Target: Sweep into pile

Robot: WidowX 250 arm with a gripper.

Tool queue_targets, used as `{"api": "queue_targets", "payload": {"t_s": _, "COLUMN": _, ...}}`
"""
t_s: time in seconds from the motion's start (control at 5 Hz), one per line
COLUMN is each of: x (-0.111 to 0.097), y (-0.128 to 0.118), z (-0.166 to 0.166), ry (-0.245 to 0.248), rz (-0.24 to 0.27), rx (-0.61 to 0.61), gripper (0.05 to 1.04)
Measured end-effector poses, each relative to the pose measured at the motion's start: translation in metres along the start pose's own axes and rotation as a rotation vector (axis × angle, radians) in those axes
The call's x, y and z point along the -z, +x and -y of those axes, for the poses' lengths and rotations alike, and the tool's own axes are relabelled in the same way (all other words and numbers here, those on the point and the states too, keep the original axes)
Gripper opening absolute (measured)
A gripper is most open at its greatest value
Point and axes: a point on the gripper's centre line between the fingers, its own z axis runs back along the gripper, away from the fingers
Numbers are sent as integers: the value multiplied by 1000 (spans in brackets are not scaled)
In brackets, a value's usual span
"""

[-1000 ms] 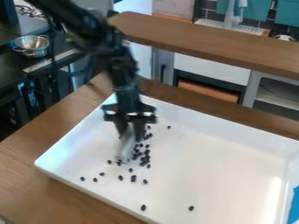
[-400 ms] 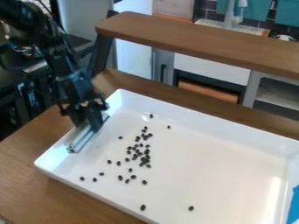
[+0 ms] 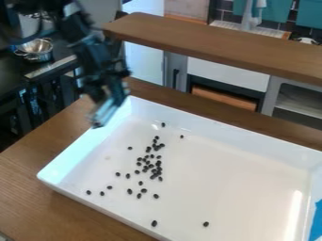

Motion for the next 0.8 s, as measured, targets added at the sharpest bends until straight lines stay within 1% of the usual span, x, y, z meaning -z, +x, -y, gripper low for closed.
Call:
{"api": "queue_targets", "payload": {"t_s": 0.2, "x": 21, "y": -17, "z": 50, "ry": 2, "rz": -23, "rx": 40, "gripper": 382}}
{"api": "queue_targets", "payload": {"t_s": 0.4, "x": 50, "y": -33, "z": 78, "ry": 17, "rz": -7, "rx": 16, "gripper": 382}}
{"api": "queue_targets", "payload": {"t_s": 0.6, "x": 86, "y": -54, "z": 117, "ry": 60, "rz": 14, "rx": 66, "gripper": 382}}
{"api": "queue_targets", "payload": {"t_s": 0.8, "x": 117, "y": -71, "z": 149, "ry": 82, "rz": 62, "rx": 106, "gripper": 381}}
